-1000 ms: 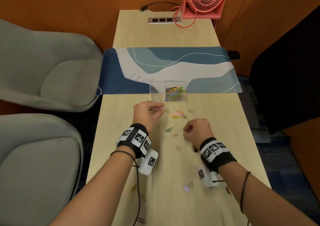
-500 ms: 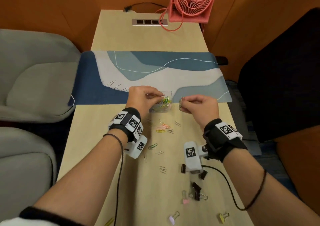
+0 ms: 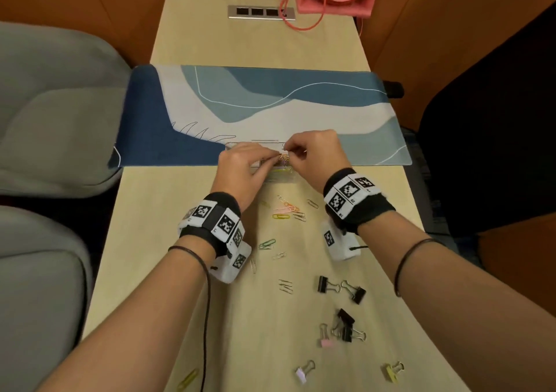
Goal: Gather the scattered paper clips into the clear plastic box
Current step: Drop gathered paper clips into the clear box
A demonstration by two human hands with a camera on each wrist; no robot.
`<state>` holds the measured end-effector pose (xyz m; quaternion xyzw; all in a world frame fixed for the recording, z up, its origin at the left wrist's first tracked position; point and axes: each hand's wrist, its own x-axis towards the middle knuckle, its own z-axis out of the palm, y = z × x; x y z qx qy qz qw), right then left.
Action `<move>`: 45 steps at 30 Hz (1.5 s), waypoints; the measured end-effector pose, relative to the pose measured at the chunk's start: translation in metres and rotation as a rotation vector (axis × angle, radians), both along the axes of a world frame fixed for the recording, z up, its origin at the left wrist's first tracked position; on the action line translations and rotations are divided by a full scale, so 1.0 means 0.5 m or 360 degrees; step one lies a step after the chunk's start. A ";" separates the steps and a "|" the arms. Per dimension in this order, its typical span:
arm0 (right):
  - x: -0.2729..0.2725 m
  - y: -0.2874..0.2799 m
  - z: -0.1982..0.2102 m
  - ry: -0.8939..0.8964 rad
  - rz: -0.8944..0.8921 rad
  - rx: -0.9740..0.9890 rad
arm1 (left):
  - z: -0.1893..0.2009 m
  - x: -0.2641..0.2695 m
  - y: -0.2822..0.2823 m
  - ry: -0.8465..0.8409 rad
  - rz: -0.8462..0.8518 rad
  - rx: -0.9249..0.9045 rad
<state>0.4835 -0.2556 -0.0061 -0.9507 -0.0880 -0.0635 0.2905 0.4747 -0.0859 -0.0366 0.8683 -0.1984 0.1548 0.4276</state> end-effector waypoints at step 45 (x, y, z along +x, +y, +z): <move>-0.308 0.100 -0.076 0.0449 0.0424 -0.0919 | -0.073 -0.315 0.121 0.0617 0.0040 0.0753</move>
